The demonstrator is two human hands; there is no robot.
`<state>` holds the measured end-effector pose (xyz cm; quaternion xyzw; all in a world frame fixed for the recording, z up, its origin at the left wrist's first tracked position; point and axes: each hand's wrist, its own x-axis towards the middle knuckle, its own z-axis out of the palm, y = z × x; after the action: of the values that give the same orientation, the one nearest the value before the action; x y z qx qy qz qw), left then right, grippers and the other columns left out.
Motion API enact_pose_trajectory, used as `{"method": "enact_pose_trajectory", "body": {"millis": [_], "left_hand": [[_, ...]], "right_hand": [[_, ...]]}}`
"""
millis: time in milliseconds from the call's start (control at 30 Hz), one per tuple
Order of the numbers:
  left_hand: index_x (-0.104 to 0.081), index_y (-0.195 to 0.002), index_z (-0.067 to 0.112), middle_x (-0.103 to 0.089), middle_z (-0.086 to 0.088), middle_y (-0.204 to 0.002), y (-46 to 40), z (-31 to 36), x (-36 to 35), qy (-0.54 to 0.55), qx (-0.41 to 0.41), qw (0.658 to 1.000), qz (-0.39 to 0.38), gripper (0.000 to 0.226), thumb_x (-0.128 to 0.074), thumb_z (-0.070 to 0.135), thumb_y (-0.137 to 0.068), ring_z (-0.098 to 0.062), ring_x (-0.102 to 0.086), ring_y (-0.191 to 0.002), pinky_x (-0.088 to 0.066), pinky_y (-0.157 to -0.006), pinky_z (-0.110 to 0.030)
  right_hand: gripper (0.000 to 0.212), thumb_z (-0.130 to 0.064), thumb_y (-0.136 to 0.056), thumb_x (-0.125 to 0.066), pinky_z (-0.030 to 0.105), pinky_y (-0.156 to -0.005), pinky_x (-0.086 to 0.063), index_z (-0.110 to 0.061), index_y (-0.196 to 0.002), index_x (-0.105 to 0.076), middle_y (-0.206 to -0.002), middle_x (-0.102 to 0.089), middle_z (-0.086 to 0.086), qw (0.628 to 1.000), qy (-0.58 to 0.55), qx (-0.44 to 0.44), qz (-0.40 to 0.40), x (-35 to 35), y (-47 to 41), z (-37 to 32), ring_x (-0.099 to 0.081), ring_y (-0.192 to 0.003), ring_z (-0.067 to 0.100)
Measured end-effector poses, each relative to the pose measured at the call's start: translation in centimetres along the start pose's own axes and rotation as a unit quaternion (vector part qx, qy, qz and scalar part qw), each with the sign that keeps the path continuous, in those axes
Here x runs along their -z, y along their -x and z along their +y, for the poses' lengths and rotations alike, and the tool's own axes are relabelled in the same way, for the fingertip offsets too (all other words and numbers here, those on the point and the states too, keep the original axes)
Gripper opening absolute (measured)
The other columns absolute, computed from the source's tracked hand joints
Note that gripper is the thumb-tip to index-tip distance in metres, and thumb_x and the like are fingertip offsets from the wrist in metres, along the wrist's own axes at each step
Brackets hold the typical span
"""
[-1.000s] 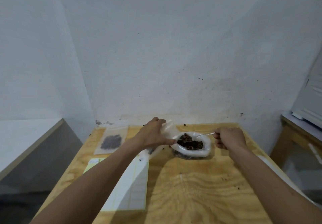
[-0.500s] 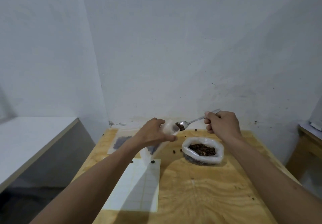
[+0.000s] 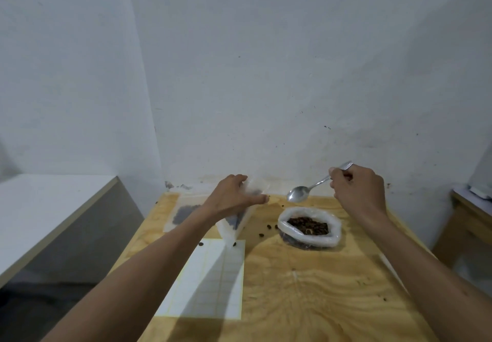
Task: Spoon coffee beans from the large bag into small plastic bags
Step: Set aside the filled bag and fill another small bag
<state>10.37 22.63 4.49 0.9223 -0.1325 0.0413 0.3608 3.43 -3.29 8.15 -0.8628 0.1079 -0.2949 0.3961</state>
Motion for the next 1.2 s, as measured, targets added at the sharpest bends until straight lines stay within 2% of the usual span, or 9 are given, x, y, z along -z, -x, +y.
{"method": "enact_pose_trajectory", "body": {"millis": [133, 367, 433, 500, 567, 767, 900, 1033, 1200], "left_hand": [[-0.062, -0.097, 0.008, -0.063, -0.011, -0.093, 0.1, 1.4, 0.0, 0.111, -0.006, 0.994, -0.016, 0.066, -0.077, 0.067, -0.072, -0.027, -0.060, -0.085, -0.046, -0.072, -0.037], [-0.064, -0.098, 0.017, -0.064, 0.001, -0.091, 0.5, 3.3, -0.7, 0.224, -0.005, 0.972, -0.063, 0.047, -0.080, 0.056, -0.076, -0.013, -0.061, -0.085, -0.048, -0.075, -0.029], [-0.067, -0.110, 0.019, -0.072, 0.003, -0.106, 0.6, 3.4, -0.8, 0.258, 0.002, 0.964, -0.072, 0.057, -0.082, 0.059, -0.071, -0.015, -0.068, -0.100, -0.055, -0.090, -0.036], [-0.067, -0.117, 0.016, -0.073, 0.001, -0.113, 0.5, 3.5, -0.9, 0.300, 0.002, 0.951, -0.079, 0.065, -0.080, 0.059, -0.070, -0.019, -0.069, -0.107, -0.055, -0.093, -0.038], [-0.067, -0.114, 0.011, -0.072, -0.001, -0.112, 0.6, 4.2, -0.7, 0.352, -0.004, 0.932, -0.089, 0.056, -0.076, 0.051, -0.076, -0.020, -0.070, -0.104, -0.054, -0.085, -0.032], [-0.063, -0.130, 0.012, -0.065, -0.011, -0.127, 0.5, 5.2, -0.4, 0.449, 0.026, 0.884, -0.129, 0.072, -0.058, 0.067, -0.083, -0.033, -0.062, -0.114, -0.048, -0.099, -0.048], [-0.069, -0.111, 0.021, -0.075, 0.004, -0.106, 1.0, 5.1, 0.4, 0.451, 0.013, 0.890, -0.059, 0.038, -0.046, 0.049, -0.100, -0.009, -0.071, -0.092, -0.054, -0.079, -0.021], [-0.075, -0.102, 0.004, -0.075, -0.008, -0.099, 0.7, 3.7, 0.1, 0.449, 0.025, 0.891, 0.059, 0.030, -0.068, 0.033, -0.095, -0.021, -0.069, -0.089, -0.056, -0.081, -0.033], [-0.075, -0.091, 0.000, -0.073, -0.006, -0.080, 0.6, 2.8, -0.2, 0.461, 0.058, 0.878, 0.116, 0.016, -0.074, 0.016, -0.091, -0.008, -0.066, -0.062, -0.051, -0.057, -0.017]], "right_hand": [[0.042, -0.029, -0.096, -0.059, 0.033, -0.052, -0.046, -0.003, -0.063, -0.062, -0.051, -0.059, 0.010, 0.996, 0.087, -0.019, 0.002, 0.8, 0.4, 2.1, -0.056, -0.050, 0.028], [0.032, -0.027, -0.088, -0.067, 0.037, -0.061, -0.053, -0.011, -0.061, -0.068, -0.061, -0.069, 0.003, 0.983, 0.080, -0.128, -0.104, -0.1, 1.7, 4.1, -0.064, -0.059, 0.026], [0.023, -0.030, -0.084, -0.073, 0.042, -0.073, -0.053, -0.010, -0.092, -0.067, -0.092, -0.068, 0.013, 0.974, 0.139, -0.143, -0.108, -0.2, 1.8, 3.7, -0.065, -0.082, 0.030], [0.081, -0.038, -0.084, -0.077, 0.047, -0.104, -0.042, -0.005, -0.147, -0.037, -0.145, -0.043, 0.022, 0.968, 0.196, -0.126, -0.097, -0.5, 1.7, 3.5, -0.046, -0.131, 0.038], [0.094, -0.046, -0.088, -0.073, 0.046, -0.115, -0.033, -0.011, -0.158, -0.021, -0.160, -0.024, 0.016, 0.984, 0.146, -0.047, -0.092, -0.6, 2.1, 2.2, -0.030, -0.145, 0.035], [0.065, -0.054, -0.086, -0.073, 0.038, -0.100, -0.052, -0.026, -0.141, -0.053, -0.125, -0.070, -0.006, 0.917, -0.172, -0.111, -0.341, -2.7, 2.8, -0.9, -0.065, -0.113, 0.015], [0.026, -0.032, -0.087, -0.078, 0.040, -0.095, -0.058, -0.013, -0.104, -0.076, -0.101, -0.079, 0.006, 0.906, -0.280, -0.110, -0.297, -3.3, 2.8, -1.3, -0.073, -0.103, 0.029], [0.013, -0.023, -0.091, -0.075, 0.035, -0.082, -0.062, -0.010, -0.092, -0.077, -0.092, -0.080, 0.008, 0.924, -0.258, -0.097, -0.264, -3.2, 2.6, -1.7, -0.076, -0.090, 0.026], [0.014, -0.026, -0.088, -0.078, 0.035, -0.081, -0.060, -0.012, -0.090, -0.077, -0.092, -0.079, 0.005, 0.943, -0.199, -0.090, -0.251, -3.7, 2.2, -1.5, -0.075, -0.089, 0.022]]}}
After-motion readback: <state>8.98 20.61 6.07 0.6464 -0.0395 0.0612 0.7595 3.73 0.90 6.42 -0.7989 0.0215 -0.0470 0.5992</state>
